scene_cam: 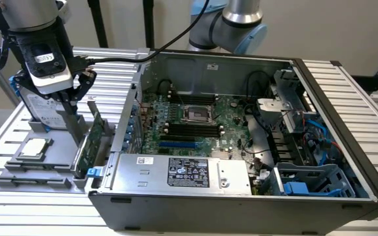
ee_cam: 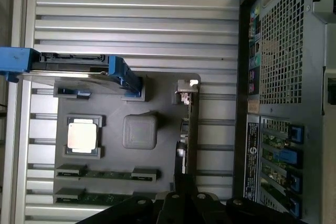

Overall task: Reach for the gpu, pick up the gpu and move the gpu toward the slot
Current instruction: 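Pick up the gpu and move the gpu toward the slot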

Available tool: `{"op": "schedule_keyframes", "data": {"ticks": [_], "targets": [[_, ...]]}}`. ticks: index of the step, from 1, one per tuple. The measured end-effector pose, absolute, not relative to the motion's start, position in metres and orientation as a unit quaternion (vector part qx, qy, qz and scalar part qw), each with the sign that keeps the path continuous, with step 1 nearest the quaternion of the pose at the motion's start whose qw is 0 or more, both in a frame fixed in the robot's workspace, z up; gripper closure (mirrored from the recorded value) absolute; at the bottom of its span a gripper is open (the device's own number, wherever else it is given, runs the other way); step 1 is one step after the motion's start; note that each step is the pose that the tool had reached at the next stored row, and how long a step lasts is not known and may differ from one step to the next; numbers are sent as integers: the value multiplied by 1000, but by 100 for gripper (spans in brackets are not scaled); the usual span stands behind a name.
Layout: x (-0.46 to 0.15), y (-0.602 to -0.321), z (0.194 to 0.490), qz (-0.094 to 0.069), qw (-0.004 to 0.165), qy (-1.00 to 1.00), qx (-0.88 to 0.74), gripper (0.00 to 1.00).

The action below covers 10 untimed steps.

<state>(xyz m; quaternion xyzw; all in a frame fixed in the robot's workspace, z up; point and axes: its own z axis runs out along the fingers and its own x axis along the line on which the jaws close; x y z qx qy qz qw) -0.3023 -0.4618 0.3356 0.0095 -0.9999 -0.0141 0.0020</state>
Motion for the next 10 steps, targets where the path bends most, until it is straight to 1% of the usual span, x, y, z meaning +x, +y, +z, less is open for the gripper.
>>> {"op": "schedule_keyframes", "data": {"ticks": [8,9,10], "targets": [[-302,-462,336,-14,2,-1000,10,88],[-302,-462,336,-14,2,-1000,10,82],[-302,-462,336,-14,2,-1000,10,82]]}}
